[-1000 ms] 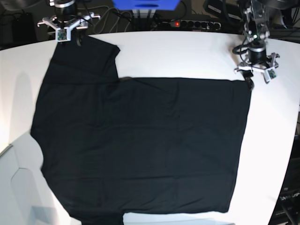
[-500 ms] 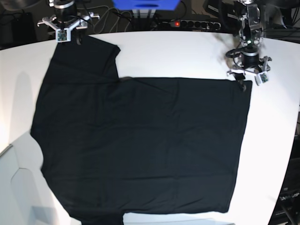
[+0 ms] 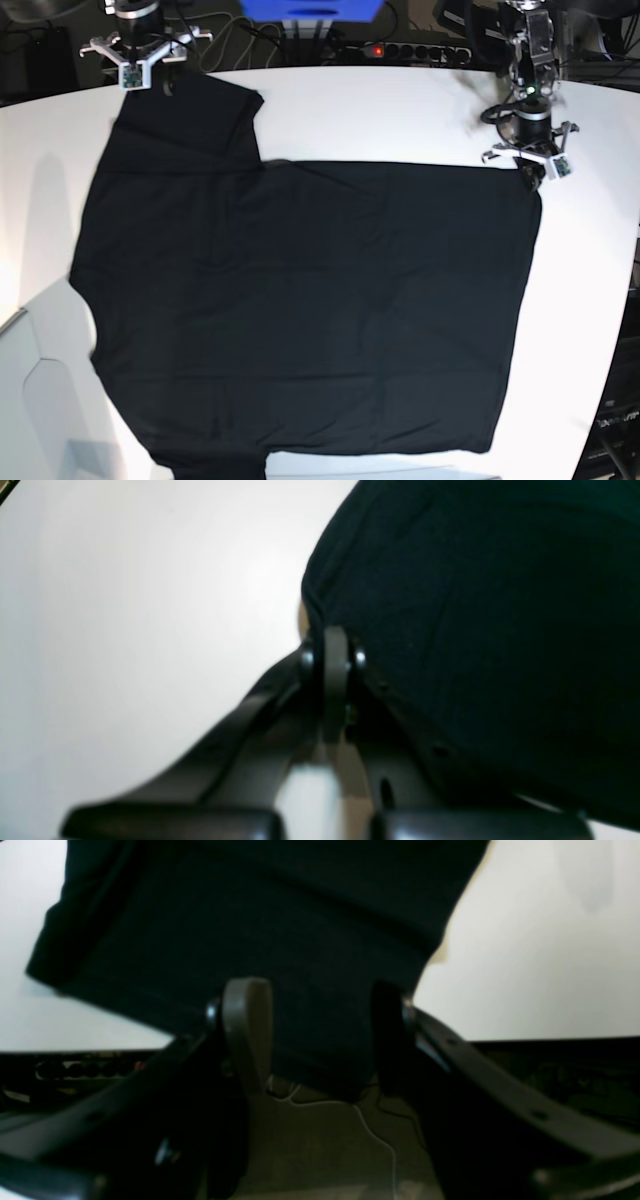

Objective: Fold the T-shirt properly
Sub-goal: 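Lower both grippers and pinch the shirt's collar-edge corners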

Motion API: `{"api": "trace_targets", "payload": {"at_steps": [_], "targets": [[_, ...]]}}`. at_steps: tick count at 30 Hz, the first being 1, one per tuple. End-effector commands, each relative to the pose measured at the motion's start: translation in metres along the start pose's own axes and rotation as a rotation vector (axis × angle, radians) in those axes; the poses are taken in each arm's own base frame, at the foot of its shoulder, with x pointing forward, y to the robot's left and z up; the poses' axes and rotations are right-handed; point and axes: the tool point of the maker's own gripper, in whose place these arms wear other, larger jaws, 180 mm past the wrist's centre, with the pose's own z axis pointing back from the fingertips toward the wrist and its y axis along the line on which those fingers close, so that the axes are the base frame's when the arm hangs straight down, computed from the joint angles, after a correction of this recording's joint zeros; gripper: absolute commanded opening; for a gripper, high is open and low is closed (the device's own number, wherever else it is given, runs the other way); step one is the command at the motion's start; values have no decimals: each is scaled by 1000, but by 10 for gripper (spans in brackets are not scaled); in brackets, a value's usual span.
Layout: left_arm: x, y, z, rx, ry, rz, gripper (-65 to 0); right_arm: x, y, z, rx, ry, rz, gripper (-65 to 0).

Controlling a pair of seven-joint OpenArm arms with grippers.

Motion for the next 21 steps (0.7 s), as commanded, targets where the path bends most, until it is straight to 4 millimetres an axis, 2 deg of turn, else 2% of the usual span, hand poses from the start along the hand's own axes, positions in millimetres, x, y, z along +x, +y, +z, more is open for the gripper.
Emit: {"api": "trace_targets", "payload": {"at_steps": [1, 9, 14, 21], "targets": [[6, 5, 0, 6, -15, -14, -641, 8, -10, 1, -21, -33, 12, -323], [8, 4, 1, 5, -19, -14, -649, 15, -35, -15, -93, 11, 10, -324], [7, 5, 0, 6, -16, -14, -649, 21, -38, -26, -104, 23, 1, -323], [4, 6, 3, 7, -10, -18, -649, 4, -41, -45, -111, 77, -16, -321]]}}
